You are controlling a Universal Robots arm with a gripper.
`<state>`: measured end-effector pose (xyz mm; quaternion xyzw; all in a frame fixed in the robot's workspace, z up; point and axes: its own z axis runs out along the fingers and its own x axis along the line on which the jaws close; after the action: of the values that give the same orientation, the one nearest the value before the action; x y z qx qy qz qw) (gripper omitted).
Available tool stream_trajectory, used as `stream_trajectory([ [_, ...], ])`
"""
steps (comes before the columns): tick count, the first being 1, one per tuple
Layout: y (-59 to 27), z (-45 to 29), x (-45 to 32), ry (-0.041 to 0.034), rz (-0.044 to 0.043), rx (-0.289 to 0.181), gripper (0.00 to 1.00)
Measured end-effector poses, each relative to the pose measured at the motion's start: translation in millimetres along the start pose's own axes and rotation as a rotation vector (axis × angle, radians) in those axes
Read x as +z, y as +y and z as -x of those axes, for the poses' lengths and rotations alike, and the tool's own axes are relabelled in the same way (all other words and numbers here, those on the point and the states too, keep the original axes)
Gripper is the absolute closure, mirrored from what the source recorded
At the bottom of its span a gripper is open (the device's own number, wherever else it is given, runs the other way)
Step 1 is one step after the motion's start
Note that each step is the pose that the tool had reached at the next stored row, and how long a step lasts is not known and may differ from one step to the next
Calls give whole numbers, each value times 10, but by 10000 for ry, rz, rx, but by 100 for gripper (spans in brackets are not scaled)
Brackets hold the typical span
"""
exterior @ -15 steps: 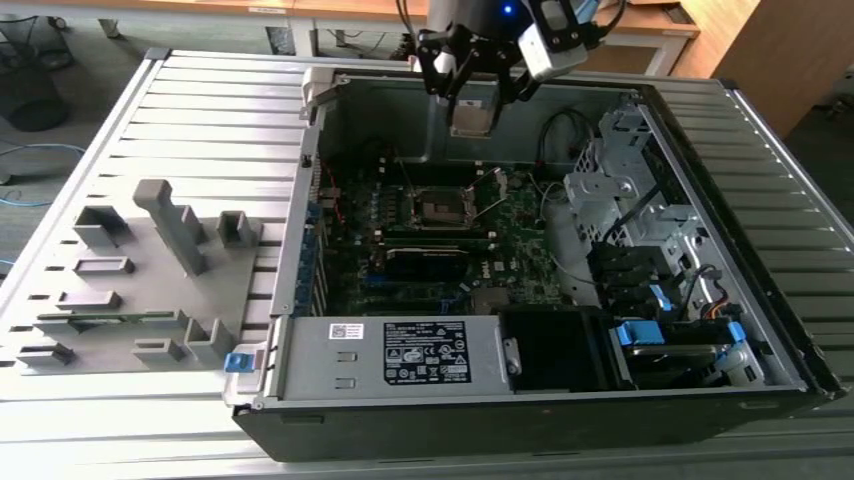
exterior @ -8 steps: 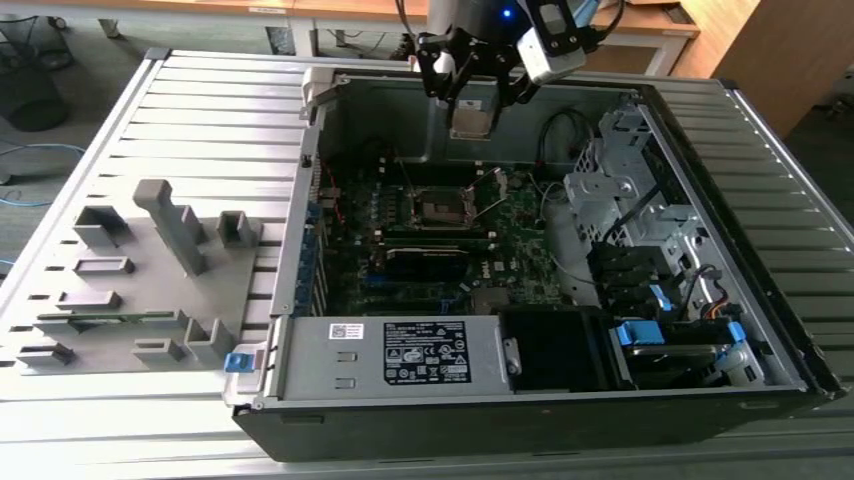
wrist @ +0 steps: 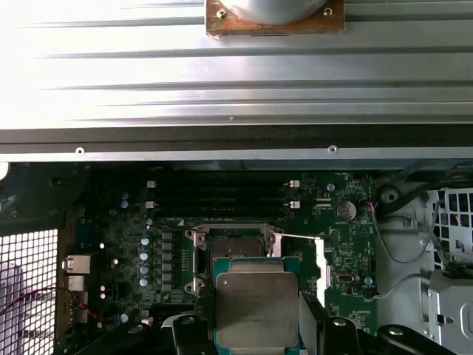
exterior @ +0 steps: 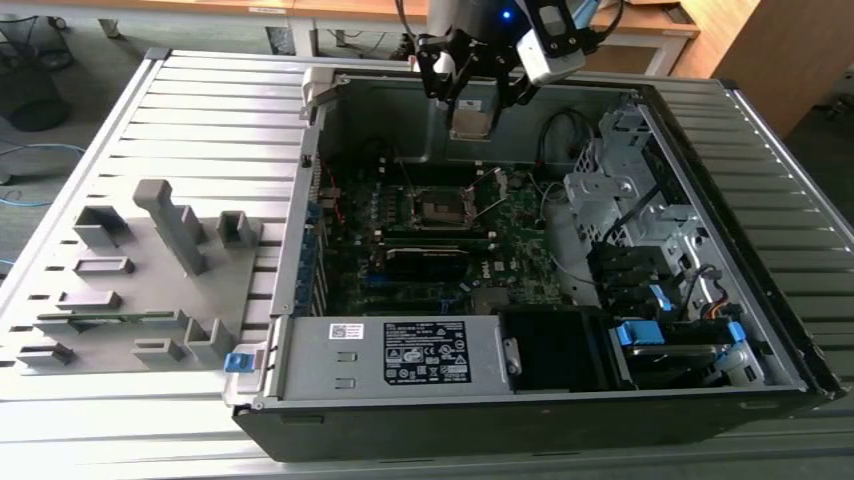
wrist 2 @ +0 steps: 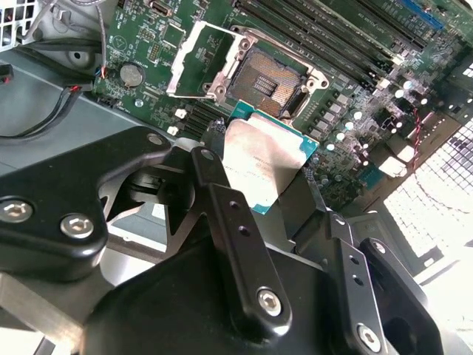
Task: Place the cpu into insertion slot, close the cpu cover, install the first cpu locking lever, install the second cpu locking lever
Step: 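Place the cpu into insertion slot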
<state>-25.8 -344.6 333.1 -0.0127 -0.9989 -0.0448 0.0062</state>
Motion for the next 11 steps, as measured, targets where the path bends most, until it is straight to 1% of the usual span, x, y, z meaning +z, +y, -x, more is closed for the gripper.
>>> stream_trajectory([
  [11, -1, -5, 17, -4, 3, -1, 46],
])
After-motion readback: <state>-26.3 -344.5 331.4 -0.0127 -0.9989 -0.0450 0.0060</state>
